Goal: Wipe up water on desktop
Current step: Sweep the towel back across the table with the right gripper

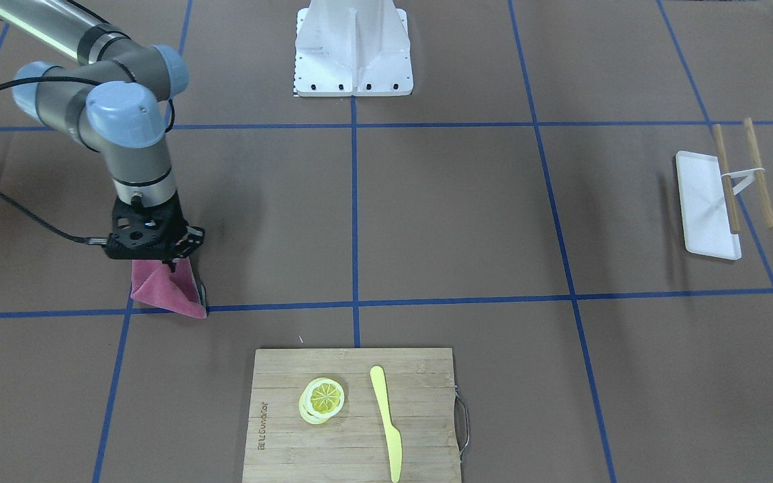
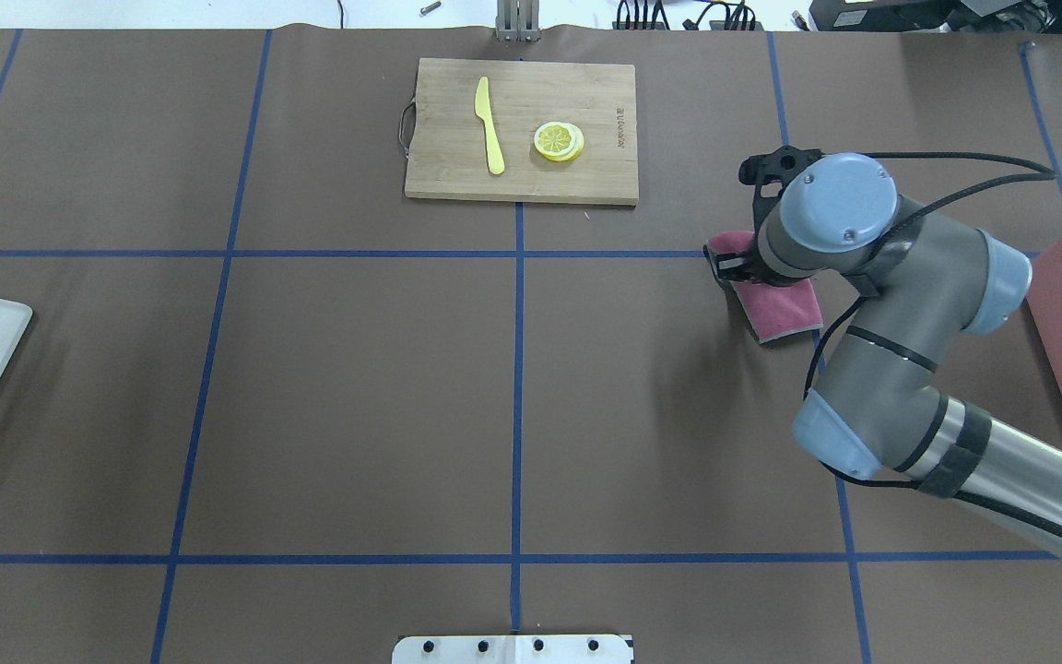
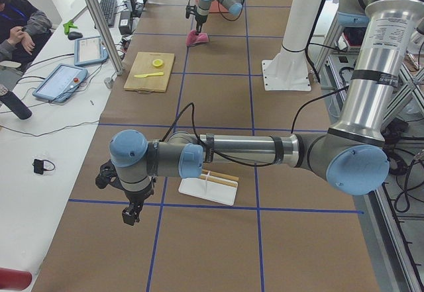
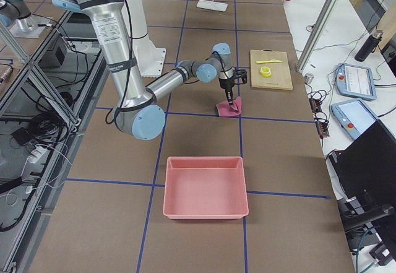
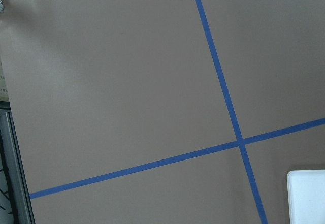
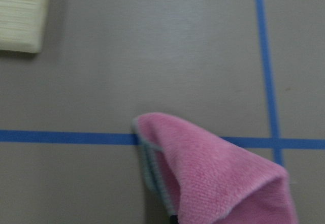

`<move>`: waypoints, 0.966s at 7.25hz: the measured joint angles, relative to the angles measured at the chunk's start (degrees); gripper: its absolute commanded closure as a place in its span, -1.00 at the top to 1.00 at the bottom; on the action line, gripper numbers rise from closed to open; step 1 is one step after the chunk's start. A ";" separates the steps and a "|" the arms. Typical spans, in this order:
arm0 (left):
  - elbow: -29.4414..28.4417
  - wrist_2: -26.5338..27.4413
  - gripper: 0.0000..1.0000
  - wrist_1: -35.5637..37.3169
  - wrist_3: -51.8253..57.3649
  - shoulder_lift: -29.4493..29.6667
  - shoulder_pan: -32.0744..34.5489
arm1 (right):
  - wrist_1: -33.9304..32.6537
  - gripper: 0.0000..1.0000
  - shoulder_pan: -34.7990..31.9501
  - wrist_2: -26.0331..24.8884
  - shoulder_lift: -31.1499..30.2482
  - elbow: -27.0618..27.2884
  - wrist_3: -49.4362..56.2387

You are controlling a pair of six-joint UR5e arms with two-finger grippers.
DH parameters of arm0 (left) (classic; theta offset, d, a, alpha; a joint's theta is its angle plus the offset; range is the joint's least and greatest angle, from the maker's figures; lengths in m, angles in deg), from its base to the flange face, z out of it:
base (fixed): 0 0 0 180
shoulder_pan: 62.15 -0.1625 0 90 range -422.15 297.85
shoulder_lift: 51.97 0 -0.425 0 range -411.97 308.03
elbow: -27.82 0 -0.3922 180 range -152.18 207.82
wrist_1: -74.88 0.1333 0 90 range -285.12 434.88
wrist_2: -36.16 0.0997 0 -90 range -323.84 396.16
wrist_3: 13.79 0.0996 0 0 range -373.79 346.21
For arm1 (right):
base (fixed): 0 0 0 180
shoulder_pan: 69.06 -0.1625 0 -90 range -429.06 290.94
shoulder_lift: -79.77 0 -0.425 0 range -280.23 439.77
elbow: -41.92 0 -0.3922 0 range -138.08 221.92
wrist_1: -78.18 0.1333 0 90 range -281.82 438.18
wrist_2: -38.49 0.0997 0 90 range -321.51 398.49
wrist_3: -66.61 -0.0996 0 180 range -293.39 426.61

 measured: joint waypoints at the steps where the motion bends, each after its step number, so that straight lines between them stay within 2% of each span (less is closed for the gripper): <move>1: -0.03 0.00 0.96 0.00 -0.04 0.00 0.00 | 0.16 -1.00 2.93 -0.29 4.13 -0.56 -6.25; 4: -0.04 0.00 0.96 0.00 -0.07 0.00 -0.06 | 1.68 -1.00 8.86 -5.48 17.68 -7.86 -22.93; 6: 0.02 0.00 0.96 0.02 -0.07 0.00 -0.01 | 4.30 -1.00 10.29 -8.95 22.09 -11.87 -30.64; 7: 0.02 0.00 0.96 0.06 -0.07 0.00 -0.02 | 4.52 -1.00 10.54 -9.45 21.69 -12.22 -30.69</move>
